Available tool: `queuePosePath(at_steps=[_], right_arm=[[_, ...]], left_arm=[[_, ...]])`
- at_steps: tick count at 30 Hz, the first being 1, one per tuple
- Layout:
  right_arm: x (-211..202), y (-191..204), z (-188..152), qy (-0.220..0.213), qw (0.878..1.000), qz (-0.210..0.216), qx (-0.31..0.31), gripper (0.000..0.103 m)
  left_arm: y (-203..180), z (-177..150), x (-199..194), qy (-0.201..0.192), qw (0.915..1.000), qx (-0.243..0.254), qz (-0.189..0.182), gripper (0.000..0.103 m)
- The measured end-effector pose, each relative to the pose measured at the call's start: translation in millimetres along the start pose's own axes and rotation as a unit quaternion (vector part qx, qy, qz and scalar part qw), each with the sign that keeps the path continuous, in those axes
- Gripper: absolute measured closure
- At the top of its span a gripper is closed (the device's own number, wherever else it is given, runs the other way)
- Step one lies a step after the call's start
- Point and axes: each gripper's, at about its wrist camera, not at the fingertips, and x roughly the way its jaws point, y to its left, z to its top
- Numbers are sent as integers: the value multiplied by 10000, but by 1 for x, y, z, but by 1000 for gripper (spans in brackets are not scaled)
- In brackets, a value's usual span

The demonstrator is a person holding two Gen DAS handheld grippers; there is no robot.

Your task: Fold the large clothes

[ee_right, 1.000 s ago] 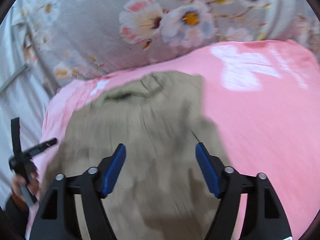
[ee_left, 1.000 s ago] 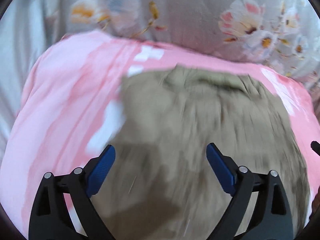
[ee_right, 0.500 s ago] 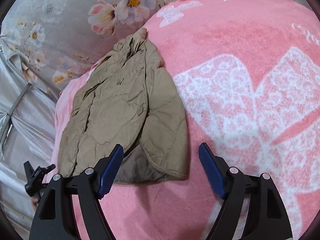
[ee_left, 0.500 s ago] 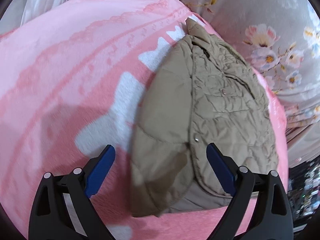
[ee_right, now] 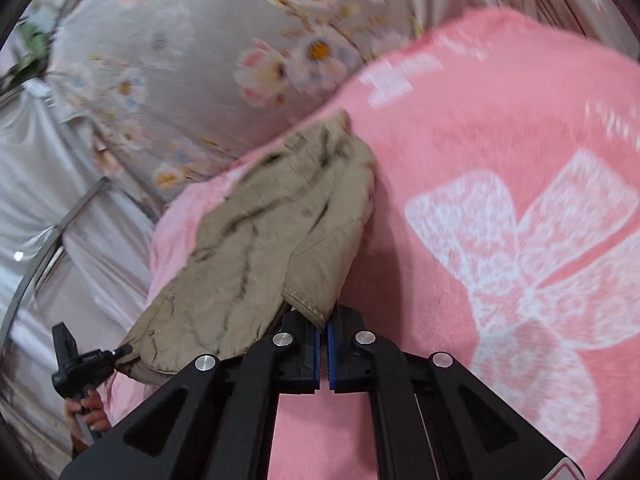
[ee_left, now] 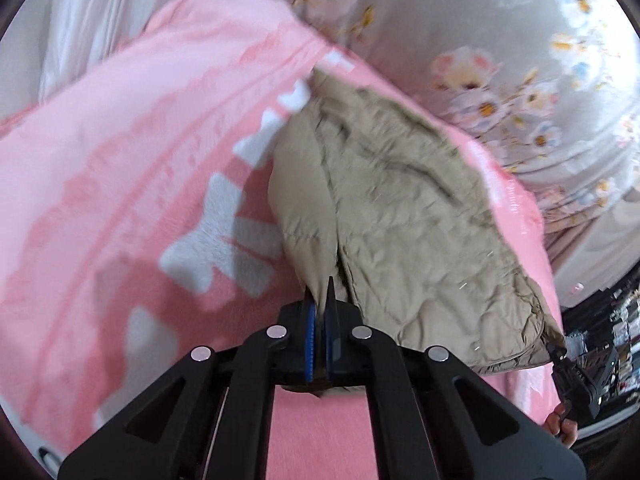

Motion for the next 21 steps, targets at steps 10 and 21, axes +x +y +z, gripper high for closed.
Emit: queuePosePath(at_steps=[10, 21], right_arm=[[-155, 69, 27, -1310, 9828, 433, -1224, 100], [-2, 43, 133, -1161, 9916, -335, -455, 100]], left_arm=[[-33, -14, -165, -1318, 9892, 134, -629, 101], [-81, 104, -48, -1542, 9825, 683, 796, 99]])
